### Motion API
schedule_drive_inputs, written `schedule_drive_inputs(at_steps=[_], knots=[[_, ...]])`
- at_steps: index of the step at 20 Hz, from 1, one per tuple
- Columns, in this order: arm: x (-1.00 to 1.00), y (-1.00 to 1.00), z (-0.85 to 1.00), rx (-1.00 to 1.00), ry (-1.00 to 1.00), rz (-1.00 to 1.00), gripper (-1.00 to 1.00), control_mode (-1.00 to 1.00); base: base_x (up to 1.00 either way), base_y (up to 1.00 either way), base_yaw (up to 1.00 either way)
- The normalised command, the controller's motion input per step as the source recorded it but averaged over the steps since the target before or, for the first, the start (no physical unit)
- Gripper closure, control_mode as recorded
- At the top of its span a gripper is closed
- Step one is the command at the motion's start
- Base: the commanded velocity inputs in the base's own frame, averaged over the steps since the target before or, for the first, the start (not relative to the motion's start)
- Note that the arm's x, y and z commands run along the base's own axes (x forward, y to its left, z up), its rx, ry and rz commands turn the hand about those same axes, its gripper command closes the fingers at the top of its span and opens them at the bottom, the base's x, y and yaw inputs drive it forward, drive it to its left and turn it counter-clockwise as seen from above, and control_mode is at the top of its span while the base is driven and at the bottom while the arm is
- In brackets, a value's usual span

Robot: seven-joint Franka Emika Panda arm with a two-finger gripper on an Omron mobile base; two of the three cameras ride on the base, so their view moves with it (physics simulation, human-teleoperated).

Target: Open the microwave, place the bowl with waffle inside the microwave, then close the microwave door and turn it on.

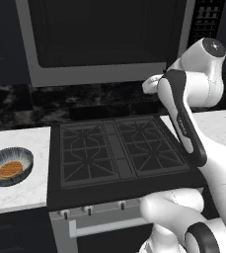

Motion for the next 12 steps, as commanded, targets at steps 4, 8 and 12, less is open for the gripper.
schedule_drive_inputs(at_steps=[4, 8, 12], knots=[[0.02, -0.03, 0.93, 0.03, -0.29, 0.00, -1.00, -1.00, 0.00, 0.00, 0.00], [0.00, -0.09, 0.81, 0.00, -0.16, 0.00, -1.00, -1.00, 0.00, 0.00, 0.00], [0.01, -0.28, 0.67, 0.00, -0.06, -0.02, -1.00, -1.00, 0.00, 0.00, 0.00]])
